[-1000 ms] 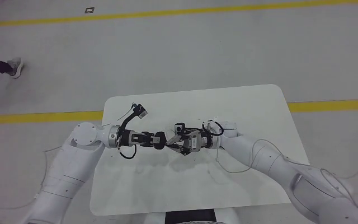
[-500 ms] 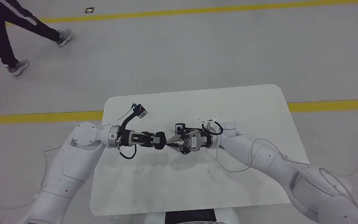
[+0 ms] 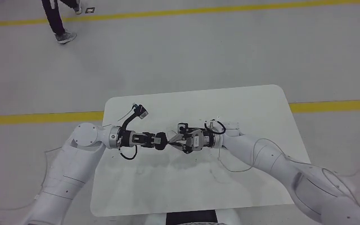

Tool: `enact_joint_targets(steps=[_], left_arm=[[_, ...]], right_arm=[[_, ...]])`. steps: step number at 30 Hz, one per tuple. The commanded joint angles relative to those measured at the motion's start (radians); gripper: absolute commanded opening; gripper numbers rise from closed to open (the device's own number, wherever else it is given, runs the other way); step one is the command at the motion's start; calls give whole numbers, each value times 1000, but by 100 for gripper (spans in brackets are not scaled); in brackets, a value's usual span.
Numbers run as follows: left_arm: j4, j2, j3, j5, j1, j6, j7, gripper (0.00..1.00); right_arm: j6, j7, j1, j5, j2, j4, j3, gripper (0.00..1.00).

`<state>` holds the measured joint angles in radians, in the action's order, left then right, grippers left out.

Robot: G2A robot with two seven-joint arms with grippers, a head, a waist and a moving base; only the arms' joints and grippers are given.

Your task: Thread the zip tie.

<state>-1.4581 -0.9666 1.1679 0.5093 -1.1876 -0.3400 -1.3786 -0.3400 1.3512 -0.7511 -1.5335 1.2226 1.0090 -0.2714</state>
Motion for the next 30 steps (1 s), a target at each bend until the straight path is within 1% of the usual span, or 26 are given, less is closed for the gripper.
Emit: enact_joint_targets(steps=[1, 11, 16, 24, 30], left_arm=[[0, 0, 0, 0, 0, 0, 0, 0], [0, 0, 0, 0, 0, 0, 0, 0], [0, 0, 0, 0, 0, 0, 0, 0], [0, 0, 0, 0, 0, 0, 0, 0], [0, 0, 0, 0, 0, 0, 0, 0]], right_arm=[[0, 1, 0, -3, -1, -2, 1, 0], [0, -1, 2, -14, -7, -1, 11, 0], [0, 12, 8, -10, -9, 8, 27, 0], [0, 21, 25, -20, -5, 9, 56, 0], [0, 18, 30, -32, 0, 7, 65, 0]])
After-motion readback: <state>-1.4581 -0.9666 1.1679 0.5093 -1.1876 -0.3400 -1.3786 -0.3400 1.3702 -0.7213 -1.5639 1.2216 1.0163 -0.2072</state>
